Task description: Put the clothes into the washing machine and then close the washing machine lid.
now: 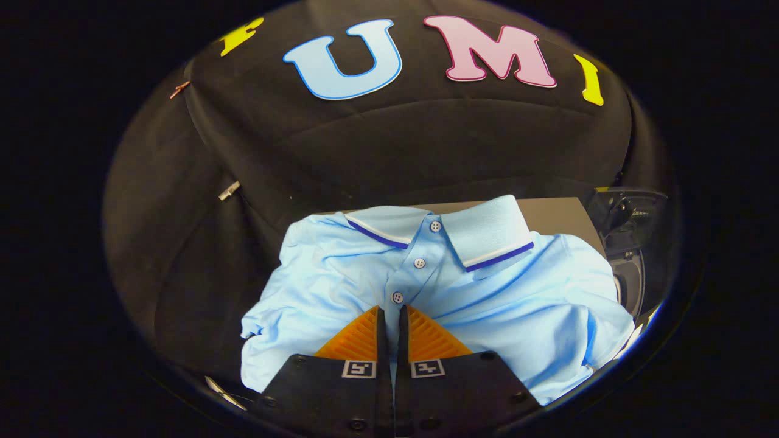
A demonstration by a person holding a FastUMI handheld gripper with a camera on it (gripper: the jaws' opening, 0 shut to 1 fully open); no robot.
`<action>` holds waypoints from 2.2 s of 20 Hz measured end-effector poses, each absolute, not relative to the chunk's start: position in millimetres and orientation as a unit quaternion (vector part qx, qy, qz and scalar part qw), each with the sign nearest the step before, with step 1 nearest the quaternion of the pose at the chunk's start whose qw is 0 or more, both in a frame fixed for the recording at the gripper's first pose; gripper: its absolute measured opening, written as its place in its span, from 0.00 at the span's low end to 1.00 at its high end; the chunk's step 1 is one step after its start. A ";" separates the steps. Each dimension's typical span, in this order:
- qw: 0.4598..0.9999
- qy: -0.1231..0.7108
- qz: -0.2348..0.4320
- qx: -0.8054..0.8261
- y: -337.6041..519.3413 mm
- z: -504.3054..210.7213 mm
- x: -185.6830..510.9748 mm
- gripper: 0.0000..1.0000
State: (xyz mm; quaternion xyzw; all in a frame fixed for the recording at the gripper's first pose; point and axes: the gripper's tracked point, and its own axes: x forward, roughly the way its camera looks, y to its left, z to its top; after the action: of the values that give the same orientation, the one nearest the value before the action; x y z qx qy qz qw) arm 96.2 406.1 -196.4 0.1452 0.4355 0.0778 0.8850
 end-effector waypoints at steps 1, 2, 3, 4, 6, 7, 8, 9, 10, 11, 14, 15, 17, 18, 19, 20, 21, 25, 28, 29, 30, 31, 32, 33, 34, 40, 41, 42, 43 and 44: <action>0.886 0.432 0.085 0.146 405.3 -193.3 93.4 0.06; 0.887 0.429 0.092 0.146 405.4 -188.4 92.0 0.06; 0.889 0.422 0.101 0.147 404.5 -182.3 92.2 0.06; 0.890 0.417 0.107 0.150 403.0 -175.1 91.7 0.06; 0.894 0.403 0.123 0.153 400.7 -158.6 90.9 0.06; 0.896 0.396 0.131 0.154 399.9 -150.2 88.6 0.06; 0.898 0.388 0.139 0.157 397.2 -140.7 87.0 0.06; 0.899 0.381 0.146 0.159 392.8 -132.0 85.5 0.06; 0.901 0.374 0.151 0.163 386.9 -122.7 86.1 0.06; 0.901 0.368 0.156 0.168 382.2 -114.4 83.7 0.06; 0.904 0.350 0.160 0.184 358.0 -88.0 79.0 0.06; 0.906 0.344 0.162 0.187 348.9 -79.3 78.0 0.06; 0.909 0.331 0.164 0.193 328.7 -62.7 76.4 0.06; 0.911 0.324 0.165 0.194 316.7 -54.9 75.4 0.06; 0.913 0.320 0.163 0.195 302.2 -49.4 74.2 0.06; 0.914 0.315 0.161 0.198 288.9 -44.1 74.3 0.06; 0.915 0.311 0.158 0.203 276.3 -40.4 73.5 0.06; 0.918 0.303 0.147 0.209 223.4 -33.1 72.2 0.06; 0.920 0.301 0.139 0.207 176.5 -28.2 79.3 0.06; 0.922 0.299 0.136 0.206 162.3 -26.9 75.3 0.06; 0.923 0.298 0.134 0.204 147.5 -25.9 74.2 0.06; 0.924 0.297 0.133 0.203 134.9 -25.0 72.3 0.06; 0.925 0.292 0.131 0.203 122.3 -22.9 71.6 0.06; 0.927 0.288 0.129 0.200 107.9 -21.0 69.6 0.06; 0.930 0.285 0.126 0.195 94.7 -21.1 68.4 0.06; 0.933 0.287 0.115 0.183 28.6 -40.3 62.5 0.06; 0.933 0.290 0.111 0.181 24.6 -52.7 51.1 0.06; 0.932 0.297 0.110 0.177 16.4 -61.9 50.0 0.06; 0.932 0.302 0.108 0.172 8.0 -72.2 49.8 0.06; 0.930 0.309 0.106 0.168 1.8 -84.9 49.6 0.06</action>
State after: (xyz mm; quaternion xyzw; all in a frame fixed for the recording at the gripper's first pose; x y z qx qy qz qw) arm 49.6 1.8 -84.9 0.1684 0.3087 0.1059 0.9301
